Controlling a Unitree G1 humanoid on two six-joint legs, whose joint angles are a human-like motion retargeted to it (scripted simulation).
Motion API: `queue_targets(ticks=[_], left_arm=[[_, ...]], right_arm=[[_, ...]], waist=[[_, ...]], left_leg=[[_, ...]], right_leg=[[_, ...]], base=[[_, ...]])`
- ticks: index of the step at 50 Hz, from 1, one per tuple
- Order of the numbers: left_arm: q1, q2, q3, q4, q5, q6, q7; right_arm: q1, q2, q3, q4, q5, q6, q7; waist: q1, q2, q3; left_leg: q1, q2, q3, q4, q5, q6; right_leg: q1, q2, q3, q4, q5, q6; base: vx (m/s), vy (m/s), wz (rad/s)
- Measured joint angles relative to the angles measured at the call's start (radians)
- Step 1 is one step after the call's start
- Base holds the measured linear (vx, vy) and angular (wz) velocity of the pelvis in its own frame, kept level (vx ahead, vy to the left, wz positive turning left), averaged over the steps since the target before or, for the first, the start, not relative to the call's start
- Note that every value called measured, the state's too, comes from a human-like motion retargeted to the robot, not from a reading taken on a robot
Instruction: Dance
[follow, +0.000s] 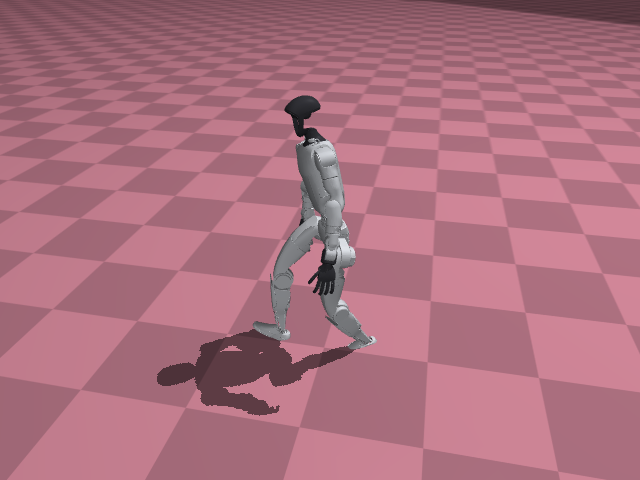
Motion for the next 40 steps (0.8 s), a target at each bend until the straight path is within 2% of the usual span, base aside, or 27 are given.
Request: queue_targets(ticks=[8,17,30,40], left_arm=[[0.033,0.022,0.022,-0.002,0.003,0.004,-0.006],[0.030,0.040,0.037,-0.009,0.010,0.001,-0.006],[0.046,0.059,0.001,-0.012,0.056,-0.004,-0.021],[0.068,0.054,-0.040,-0.012,0.076,-0.010,-0.030]], right_arm=[[0.001,0.003,-0.005,0.000,-0.007,-0.001,-0.002],[0.004,0.013,0.002,0.009,-0.011,-0.003,0.001],[0.011,0.026,0.044,0.004,-0.028,-0.010,0.018],[0.005,0.027,0.075,-0.017,-0.031,-0.018,0.030]], waist=[[0.037,-0.024,-0.002],[0.054,-0.062,-0.009],[0.070,-0.083,-0.036],[0.063,-0.094,-0.045]], left_leg=[[-0.002,-0.041,-0.042,-0.004,0.024,0.016],[0.029,-0.086,-0.078,-0.075,0.079,0.030],[-0.007,-0.087,-0.085,-0.045,0.075,0.037],[-0.029,-0.075,-0.069,-0.026,0.076,0.032]], right_leg=[[-0.062,-0.103,-0.051,0.082,-0.043,-0.022],[-0.078,-0.159,-0.047,0.113,-0.035,-0.028],[-0.072,-0.119,-0.024,0.089,-0.013,-0.021],[-0.086,-0.101,-0.032,0.094,-0.047,-0.038]], base=[[-0.06,0.01,0.33],[-0.02,0.00,0.25],[0.00,0.00,0.00],[0.00,0.00,0.00]])
